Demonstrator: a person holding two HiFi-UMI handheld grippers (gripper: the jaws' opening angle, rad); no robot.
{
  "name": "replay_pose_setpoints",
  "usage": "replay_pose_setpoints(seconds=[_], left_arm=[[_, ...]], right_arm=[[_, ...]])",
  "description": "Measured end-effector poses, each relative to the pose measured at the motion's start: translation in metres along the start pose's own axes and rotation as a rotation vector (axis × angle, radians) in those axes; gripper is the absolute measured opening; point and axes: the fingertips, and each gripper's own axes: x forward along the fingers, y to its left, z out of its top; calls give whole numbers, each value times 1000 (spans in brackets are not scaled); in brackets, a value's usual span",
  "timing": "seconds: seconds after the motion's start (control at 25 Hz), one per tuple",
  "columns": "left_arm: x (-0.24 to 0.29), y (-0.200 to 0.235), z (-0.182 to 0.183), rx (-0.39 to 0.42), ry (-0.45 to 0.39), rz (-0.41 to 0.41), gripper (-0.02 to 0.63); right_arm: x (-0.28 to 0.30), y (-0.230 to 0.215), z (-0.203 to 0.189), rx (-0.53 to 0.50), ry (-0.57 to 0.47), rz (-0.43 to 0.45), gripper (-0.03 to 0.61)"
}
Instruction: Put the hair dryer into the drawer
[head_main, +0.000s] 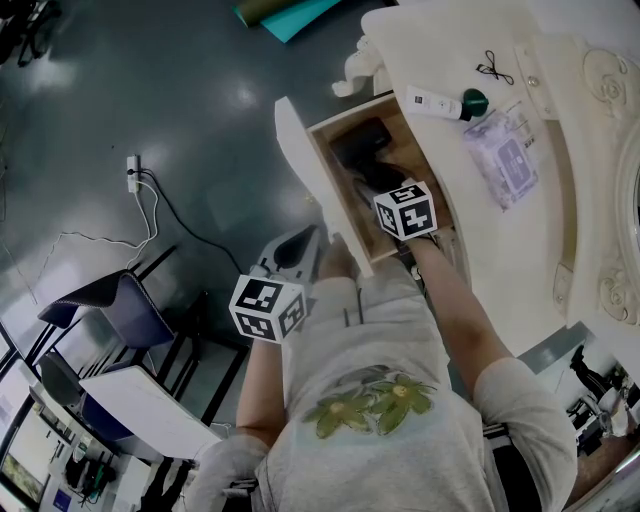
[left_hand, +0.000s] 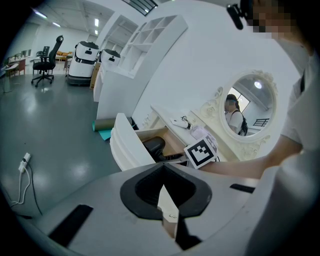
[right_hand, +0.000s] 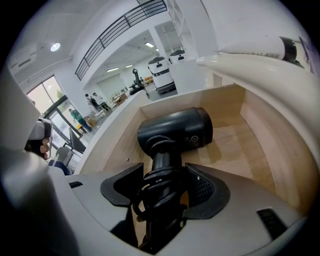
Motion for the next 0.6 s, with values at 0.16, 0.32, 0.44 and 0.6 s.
replay_pose_setpoints(seconds=[0.16,0.32,0.44,0.6], left_arm=[[1,2,-1,-3,1,1,9],[0,4,-2,-7,4,3,9],[-1,5,-3,-11,6,4,10],[-1,7,-4,-15,8,6,9]], right_arm=[[3,-1,-1,-4,2,-4,253],[6,-1,-3,-16,9,-10,253],[8,-1,-6,-25,15,-12,253],[10,-1,-8,-29,23,-16,253]])
